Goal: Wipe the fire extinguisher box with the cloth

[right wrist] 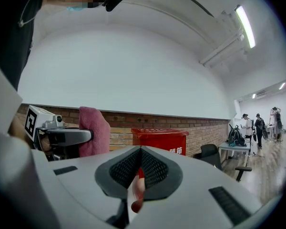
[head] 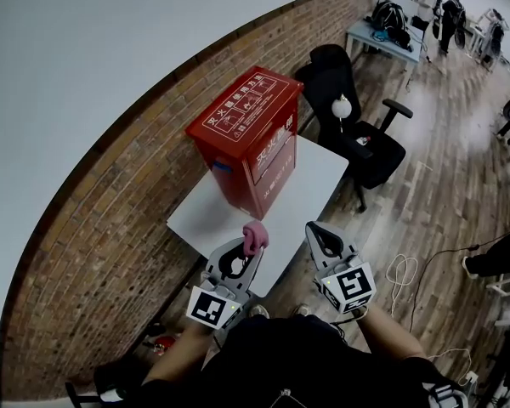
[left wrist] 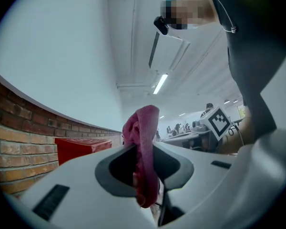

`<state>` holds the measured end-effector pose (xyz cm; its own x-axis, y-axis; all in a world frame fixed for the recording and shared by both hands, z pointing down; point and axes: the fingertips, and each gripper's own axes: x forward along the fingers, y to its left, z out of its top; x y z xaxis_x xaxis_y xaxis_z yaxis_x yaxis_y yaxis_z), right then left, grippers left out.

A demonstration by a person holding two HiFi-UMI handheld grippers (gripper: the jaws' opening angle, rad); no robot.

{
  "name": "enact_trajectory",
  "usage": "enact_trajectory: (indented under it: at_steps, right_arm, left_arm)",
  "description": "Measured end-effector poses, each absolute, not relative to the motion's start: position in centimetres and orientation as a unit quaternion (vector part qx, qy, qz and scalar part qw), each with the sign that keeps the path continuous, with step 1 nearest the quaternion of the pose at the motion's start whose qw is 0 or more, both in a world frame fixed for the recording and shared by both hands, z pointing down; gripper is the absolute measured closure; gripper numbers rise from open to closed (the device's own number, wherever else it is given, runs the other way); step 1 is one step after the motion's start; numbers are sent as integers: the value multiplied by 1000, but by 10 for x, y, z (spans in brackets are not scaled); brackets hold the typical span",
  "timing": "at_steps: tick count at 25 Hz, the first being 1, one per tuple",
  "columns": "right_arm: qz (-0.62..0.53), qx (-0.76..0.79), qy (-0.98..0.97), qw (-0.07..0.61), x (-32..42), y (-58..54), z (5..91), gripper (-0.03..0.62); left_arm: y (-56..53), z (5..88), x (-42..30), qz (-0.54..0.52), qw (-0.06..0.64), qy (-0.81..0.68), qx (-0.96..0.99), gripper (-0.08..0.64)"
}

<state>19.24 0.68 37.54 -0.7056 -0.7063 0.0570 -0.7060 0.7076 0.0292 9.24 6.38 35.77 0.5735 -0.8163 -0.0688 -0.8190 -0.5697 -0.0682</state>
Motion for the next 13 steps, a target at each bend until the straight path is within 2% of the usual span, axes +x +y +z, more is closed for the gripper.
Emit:
enact_trajectory:
  at_steps: [13]
  right_arm:
    - [-10, 381, -924, 38, 177, 6, 373, 572]
  left_arm:
    - [53, 359, 75, 16, 41, 461, -886, 430]
